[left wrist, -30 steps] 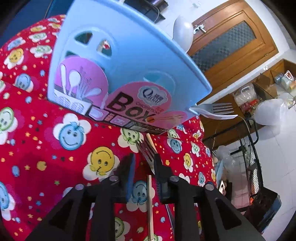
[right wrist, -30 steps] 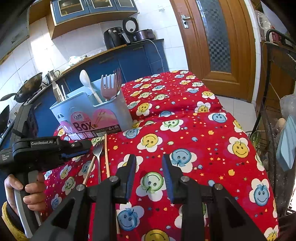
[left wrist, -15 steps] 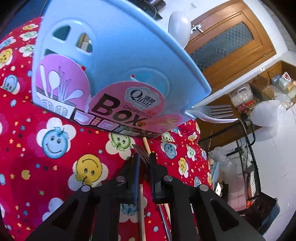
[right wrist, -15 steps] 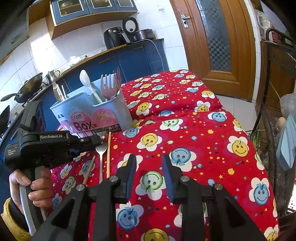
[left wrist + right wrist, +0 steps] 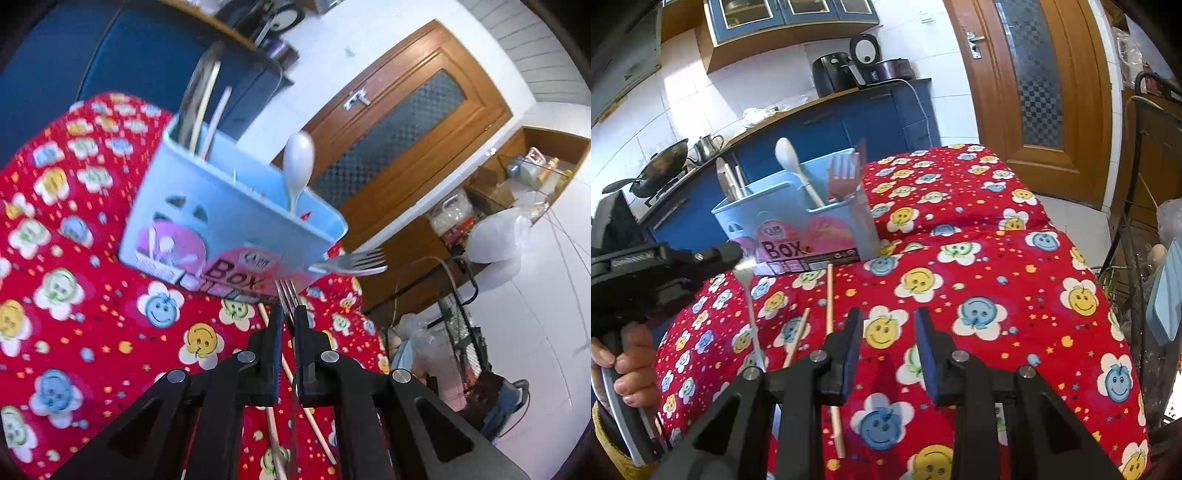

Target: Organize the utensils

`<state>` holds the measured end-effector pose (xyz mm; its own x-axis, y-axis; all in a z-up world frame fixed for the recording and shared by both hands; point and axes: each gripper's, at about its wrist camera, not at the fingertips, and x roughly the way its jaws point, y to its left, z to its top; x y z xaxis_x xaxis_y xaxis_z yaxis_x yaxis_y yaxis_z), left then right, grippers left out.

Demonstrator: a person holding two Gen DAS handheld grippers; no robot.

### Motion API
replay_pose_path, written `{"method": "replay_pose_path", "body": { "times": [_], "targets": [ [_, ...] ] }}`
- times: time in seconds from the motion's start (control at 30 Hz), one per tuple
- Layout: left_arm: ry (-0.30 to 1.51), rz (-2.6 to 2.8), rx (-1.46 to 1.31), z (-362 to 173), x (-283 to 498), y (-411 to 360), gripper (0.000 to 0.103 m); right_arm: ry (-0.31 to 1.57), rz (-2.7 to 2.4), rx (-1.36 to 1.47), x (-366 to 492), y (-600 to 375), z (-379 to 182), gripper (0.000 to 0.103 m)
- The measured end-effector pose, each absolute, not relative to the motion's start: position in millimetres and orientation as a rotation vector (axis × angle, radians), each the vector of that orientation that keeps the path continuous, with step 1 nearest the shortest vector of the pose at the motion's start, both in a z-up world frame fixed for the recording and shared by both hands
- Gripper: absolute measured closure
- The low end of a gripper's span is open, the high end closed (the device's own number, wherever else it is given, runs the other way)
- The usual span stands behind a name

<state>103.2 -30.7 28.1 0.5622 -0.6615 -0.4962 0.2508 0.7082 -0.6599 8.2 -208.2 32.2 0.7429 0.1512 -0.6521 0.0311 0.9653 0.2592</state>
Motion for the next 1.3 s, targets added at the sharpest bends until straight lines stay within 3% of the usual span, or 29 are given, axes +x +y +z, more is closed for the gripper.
{"method": "replay_pose_path", "body": {
  "times": [0.67,1.3],
  "targets": [
    [0.53,-0.445,-0.552,91.8,48.9,52.1,0.103,0.85,0.167,0.149,25.2,-165.2,41.1,0.071],
    [0.494,-0.377,-0.422,91.1,38.1,76.2,0.103,1.259,0.186,-0.021,109.1,-133.6,13.7,0.072]
  ]
}}
